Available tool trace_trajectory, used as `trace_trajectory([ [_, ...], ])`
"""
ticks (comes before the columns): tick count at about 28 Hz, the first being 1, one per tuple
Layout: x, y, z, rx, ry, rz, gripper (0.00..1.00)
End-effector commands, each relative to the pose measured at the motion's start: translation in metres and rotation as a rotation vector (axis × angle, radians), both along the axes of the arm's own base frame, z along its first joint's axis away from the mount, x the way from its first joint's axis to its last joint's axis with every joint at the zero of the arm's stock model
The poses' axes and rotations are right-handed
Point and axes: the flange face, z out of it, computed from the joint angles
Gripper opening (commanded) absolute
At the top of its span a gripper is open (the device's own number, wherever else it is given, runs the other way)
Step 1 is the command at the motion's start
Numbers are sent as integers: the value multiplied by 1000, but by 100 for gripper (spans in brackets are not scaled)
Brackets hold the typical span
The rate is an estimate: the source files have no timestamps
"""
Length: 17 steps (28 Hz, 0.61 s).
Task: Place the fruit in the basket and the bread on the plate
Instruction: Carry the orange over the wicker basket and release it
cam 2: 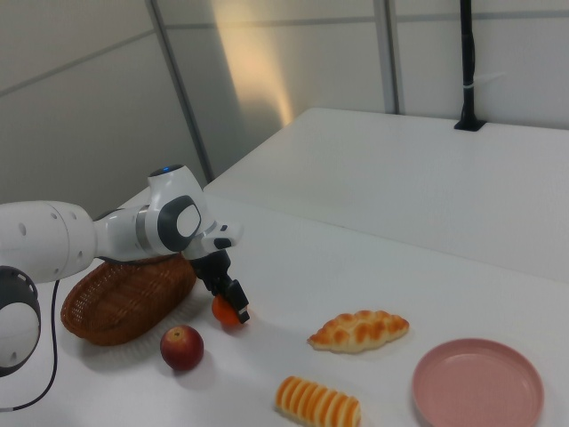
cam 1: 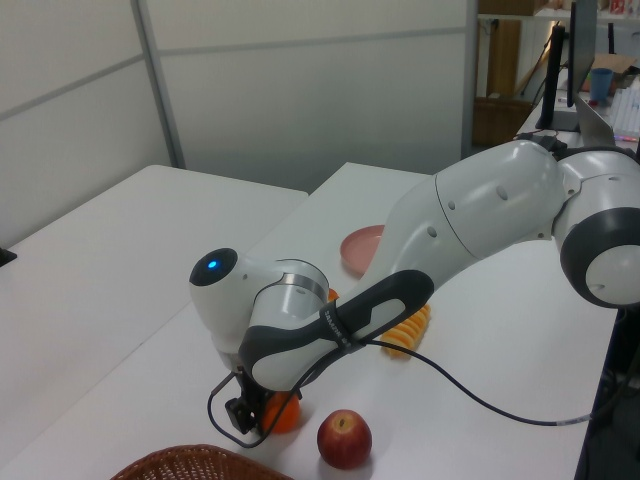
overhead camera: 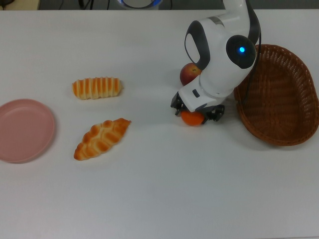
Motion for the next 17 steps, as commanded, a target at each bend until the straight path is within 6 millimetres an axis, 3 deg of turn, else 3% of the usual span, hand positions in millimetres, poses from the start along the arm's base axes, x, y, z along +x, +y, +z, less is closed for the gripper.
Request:
trace_trajectory([
  [1, -11, -7, 13, -20, 1, 21, 11],
  [2, -12, -7, 14, -18, 1, 20, 0],
  [4, -12, -9, 20, -18, 2, 16, 0],
  [11, -18, -11, 87, 16, -47, -2, 0],
  [14, -18, 0, 108, 28, -65, 4, 0],
  [17, -30, 34, 121, 33, -63, 47, 0],
])
